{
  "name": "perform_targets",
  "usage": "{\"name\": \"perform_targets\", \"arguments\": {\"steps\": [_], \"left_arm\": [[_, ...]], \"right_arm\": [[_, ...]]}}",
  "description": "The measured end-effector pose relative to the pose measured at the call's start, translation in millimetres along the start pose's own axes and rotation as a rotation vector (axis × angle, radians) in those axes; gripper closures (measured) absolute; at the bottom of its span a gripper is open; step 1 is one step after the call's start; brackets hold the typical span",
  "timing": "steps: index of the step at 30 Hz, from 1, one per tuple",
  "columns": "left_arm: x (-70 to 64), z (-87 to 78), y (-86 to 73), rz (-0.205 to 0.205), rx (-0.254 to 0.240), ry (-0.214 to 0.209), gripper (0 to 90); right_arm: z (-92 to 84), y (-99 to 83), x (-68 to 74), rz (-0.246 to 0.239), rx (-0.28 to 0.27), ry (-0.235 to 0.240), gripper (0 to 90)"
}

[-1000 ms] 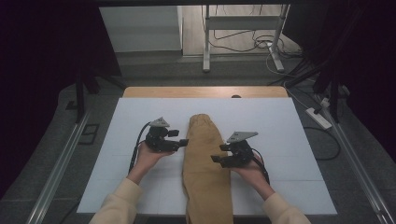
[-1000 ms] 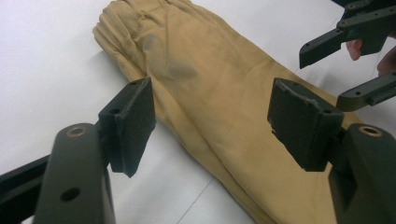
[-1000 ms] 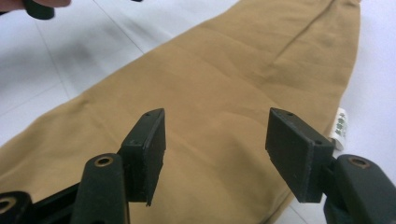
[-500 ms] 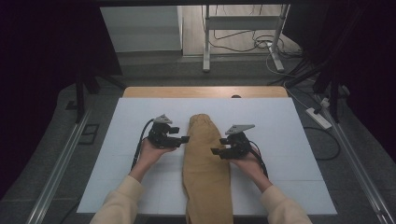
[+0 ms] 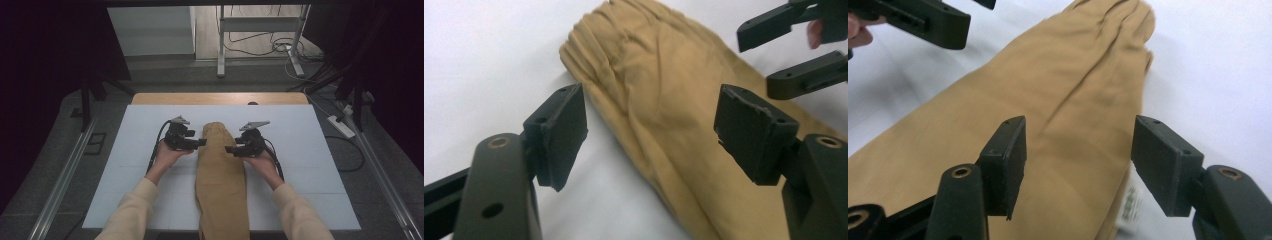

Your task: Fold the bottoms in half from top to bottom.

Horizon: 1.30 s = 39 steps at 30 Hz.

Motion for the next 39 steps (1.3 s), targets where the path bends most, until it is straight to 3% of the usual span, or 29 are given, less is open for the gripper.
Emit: {"name": "perform_targets", "arguments": {"steps": [10, 12, 16, 25, 29, 35, 39], "left_arm": [[10.4, 16.8, 8.7, -0.011, 0.012, 0.042, 29.0], [12.4, 19.0, 9.6, -0.029, 0.004, 0.039, 29.0], [13.9, 22.2, 10.6, -0.025, 0.019, 0.041, 29.0], [15.4, 31.0, 11.1, -0.023, 0.050, 0.042, 28.9], [16.0, 35.6, 9.1, -0.028, 0.068, 0.040, 28.8], [16.4, 41.1, 5.8, -0.031, 0.096, 0.040, 28.7], [18.7, 44.4, 2.4, -0.041, 0.116, 0.035, 28.7]], "right_arm": [[9.3, 19.5, -19.6, 0.032, -0.004, -0.027, 40.1], [10.9, 23.2, -23.6, 0.040, -0.008, -0.028, 40.3], [15.0, 30.0, -31.4, 0.055, -0.006, -0.042, 40.4], [29.5, 29.1, -34.2, 0.066, 0.024, -0.038, 40.6], [37.9, 22.9, -32.2, 0.063, 0.069, -0.025, 40.5], [48.3, 15.6, -29.3, 0.039, 0.120, -0.018, 39.8], [48.7, 15.3, -28.1, 0.036, 0.121, -0.015, 39.8]]}}
Point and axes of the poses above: each handheld gripper's, and its own axes: z roughly forward along the jaws, y roughly out of its top, x roughly to its left, the point moved 7 cm from there along z, roughly forward along the jaws, and after that the axes turned 8 degrees about x, right-handed, at the moved point
